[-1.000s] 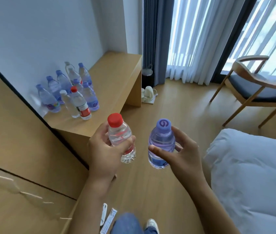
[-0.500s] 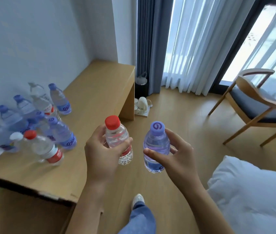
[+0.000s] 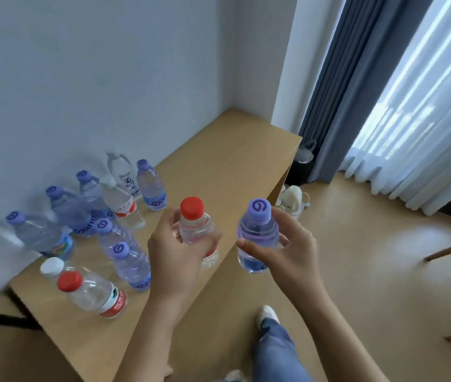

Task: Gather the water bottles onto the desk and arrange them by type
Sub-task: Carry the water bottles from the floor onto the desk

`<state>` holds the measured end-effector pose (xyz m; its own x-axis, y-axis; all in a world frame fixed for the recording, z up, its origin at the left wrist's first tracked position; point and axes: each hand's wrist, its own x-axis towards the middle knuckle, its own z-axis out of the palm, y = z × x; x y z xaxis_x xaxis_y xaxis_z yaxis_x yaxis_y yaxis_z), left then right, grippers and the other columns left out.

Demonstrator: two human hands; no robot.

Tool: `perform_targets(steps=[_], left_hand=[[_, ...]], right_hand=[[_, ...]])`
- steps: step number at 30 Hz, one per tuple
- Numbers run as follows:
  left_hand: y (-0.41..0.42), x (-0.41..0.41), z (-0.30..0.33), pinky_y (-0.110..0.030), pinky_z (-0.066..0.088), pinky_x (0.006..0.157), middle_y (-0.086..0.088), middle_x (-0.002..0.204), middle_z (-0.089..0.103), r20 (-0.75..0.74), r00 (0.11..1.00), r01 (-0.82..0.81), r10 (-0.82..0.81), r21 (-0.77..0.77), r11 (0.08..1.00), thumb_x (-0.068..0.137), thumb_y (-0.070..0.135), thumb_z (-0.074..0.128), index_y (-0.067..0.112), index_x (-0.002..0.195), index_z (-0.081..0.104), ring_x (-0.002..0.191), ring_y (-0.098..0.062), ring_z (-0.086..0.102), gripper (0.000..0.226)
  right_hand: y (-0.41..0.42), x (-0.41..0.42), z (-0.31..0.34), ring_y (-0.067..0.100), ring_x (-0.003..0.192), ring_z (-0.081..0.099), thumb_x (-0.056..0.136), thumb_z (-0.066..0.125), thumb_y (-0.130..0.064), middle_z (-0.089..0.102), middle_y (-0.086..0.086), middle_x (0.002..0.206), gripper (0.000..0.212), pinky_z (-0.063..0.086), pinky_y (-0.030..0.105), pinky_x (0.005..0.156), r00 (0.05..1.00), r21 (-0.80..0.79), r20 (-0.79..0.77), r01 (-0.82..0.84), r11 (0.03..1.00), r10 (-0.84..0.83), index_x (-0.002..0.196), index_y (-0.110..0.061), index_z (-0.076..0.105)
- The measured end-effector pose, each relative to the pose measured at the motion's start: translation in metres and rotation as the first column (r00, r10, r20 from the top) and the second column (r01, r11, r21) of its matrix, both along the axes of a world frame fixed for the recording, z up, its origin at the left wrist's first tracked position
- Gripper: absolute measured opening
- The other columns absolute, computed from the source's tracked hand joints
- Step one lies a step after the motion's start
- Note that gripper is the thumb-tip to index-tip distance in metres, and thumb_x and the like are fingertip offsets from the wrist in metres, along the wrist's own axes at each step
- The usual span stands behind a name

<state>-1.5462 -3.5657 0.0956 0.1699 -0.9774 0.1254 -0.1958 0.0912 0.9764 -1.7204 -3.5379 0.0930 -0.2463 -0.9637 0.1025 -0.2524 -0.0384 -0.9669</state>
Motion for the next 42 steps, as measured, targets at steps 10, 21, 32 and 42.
perform_targets(steps=[10, 21, 32, 42], left_hand=[[-0.101, 0.027, -0.042, -0.042, 0.056, 0.082, 0.007, 0.092, 0.071, 0.095, 0.898, -0.438, 0.429, 0.132, 0.889, 0.063, 0.009, 0.090, 0.023, 0.105, 0.061, 0.087, -0.013, 0.069, 0.053], [-0.158, 0.016, -0.108, -0.018, 0.044, 0.069, 0.008, 0.086, 0.064, 0.219, 0.615, -0.784, 0.758, 0.268, 0.559, 0.067, 0.008, 0.088, 0.030, 0.093, 0.049, 0.080, 0.000, 0.061, 0.052], [-0.161, 0.002, -0.148, -0.013, 0.044, 0.074, 0.011, 0.089, 0.063, 0.281, 0.425, -0.884, 0.860, 0.331, 0.329, 0.066, 0.009, 0.088, 0.036, 0.092, 0.045, 0.085, -0.002, 0.061, 0.057], [-0.156, 0.013, -0.115, -0.008, 0.042, 0.073, 0.003, 0.099, 0.063, 0.205, 0.561, -0.799, 0.802, 0.386, 0.461, 0.068, 0.008, 0.088, 0.021, 0.102, 0.052, 0.088, -0.008, 0.060, 0.052]], right_hand=[[-0.174, 0.033, -0.033, -0.002, 0.091, 0.068, 0.063, 0.092, -0.024, 0.072, -0.021, 0.098, 0.057, 0.053, 0.018, 0.080, 0.889, 0.151, -0.003, -0.451, 0.879, 0.457, 0.112, -0.032, 0.065], [-0.305, 0.089, -0.078, -0.008, 0.083, 0.060, 0.063, 0.085, -0.021, 0.061, -0.033, 0.093, 0.050, 0.046, 0.006, 0.061, 0.555, 0.407, -0.042, -0.750, 0.522, 0.830, 0.097, -0.037, 0.052], [-0.332, 0.101, -0.107, 0.014, 0.083, 0.067, 0.065, 0.085, -0.013, 0.068, -0.003, 0.091, 0.048, 0.056, 0.027, 0.071, 0.406, 0.483, -0.019, -0.796, 0.364, 0.914, 0.096, -0.024, 0.051], [-0.328, 0.102, -0.091, 0.013, 0.093, 0.064, 0.070, 0.083, -0.007, 0.063, -0.001, 0.107, 0.067, 0.052, 0.022, 0.078, 0.317, 0.470, -0.075, -0.825, 0.314, 0.945, 0.123, -0.021, 0.045]])
